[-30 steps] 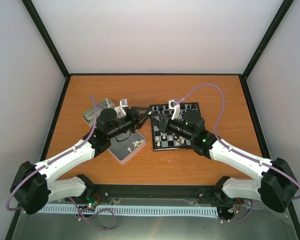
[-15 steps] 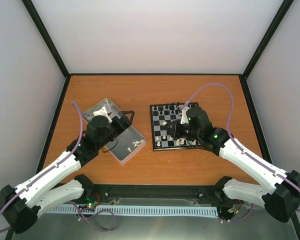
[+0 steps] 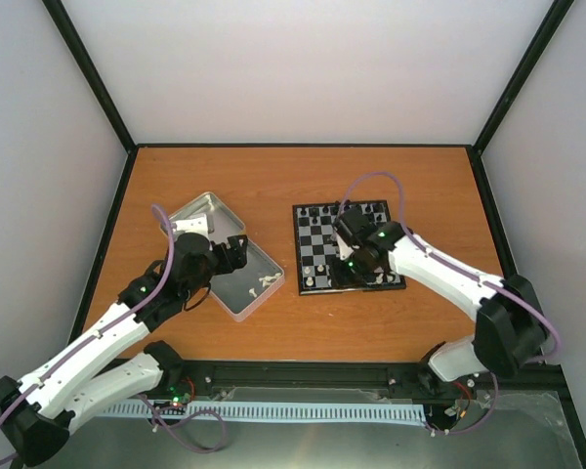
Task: Set up the chess pieces on the board
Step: Place the chess piece on the chessboard.
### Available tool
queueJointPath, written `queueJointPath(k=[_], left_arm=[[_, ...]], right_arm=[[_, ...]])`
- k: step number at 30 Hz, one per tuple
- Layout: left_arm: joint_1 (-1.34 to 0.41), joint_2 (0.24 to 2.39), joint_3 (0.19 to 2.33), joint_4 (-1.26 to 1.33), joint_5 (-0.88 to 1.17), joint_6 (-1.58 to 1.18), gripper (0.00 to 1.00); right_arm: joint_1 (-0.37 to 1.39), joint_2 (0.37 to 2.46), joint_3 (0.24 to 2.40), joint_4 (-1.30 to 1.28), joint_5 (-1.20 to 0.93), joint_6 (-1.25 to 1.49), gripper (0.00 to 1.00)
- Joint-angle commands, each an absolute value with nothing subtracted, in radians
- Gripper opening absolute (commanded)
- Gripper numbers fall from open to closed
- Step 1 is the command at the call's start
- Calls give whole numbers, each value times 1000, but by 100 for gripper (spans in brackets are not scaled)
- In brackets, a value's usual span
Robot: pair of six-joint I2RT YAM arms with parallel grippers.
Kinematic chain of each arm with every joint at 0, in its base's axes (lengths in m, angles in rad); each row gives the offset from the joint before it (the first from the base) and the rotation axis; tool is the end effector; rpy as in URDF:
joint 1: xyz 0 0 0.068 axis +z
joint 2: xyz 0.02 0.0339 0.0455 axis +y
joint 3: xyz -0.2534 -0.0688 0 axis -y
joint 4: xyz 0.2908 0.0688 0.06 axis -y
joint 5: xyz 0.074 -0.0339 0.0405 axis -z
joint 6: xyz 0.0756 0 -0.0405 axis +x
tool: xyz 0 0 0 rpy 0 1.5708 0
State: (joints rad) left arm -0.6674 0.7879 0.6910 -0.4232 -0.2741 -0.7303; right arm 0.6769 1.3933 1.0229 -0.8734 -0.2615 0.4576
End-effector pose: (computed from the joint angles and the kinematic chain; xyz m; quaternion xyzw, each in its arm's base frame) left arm 0.2199 -0.1473 0.2518 -0.0954 0.8545 -0.2291 0.4564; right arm 0.2335 0.2127 0.1743 -0.1281 0.9700 0.1952 0.0670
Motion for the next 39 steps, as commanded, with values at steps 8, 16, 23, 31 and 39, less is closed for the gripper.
queueJointPath(k=[8,16,23,31,39], left_arm=[[-661,765,683,-432,-282,-591,94],[-661,771,673,-433,-272,-571,97],[-661,758,662,-419,-257,-569,97],[-661,772,663,-418,-259,-566,98],[-661,758,673,-431,-238,-559,98]], right_arm=[[687,1613,1162,-1031,-148,387,3],[687,1693,1196,-1005,-142,376,3],[687,1743,1218,-994,-124,363,4],[687,1777,1235,-991,-105,348,6],[687,1785,1216,-968,-100,347,7]])
